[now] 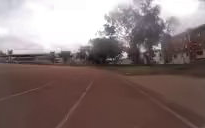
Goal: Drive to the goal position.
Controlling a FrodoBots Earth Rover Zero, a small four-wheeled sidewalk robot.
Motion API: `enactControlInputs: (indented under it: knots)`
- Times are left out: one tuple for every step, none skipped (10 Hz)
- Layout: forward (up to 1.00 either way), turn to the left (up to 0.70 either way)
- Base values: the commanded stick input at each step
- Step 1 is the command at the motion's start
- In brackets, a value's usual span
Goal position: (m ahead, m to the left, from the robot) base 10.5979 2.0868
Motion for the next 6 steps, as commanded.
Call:
enactControlInputs:
  knots:
    - [0.85, -0.13]
    - [0.85, -0.05]
    - [0.85, 0.00]
    - [0.85, 0.00]
    - [0.85, 0.00]
    - [0.85, 0.00]
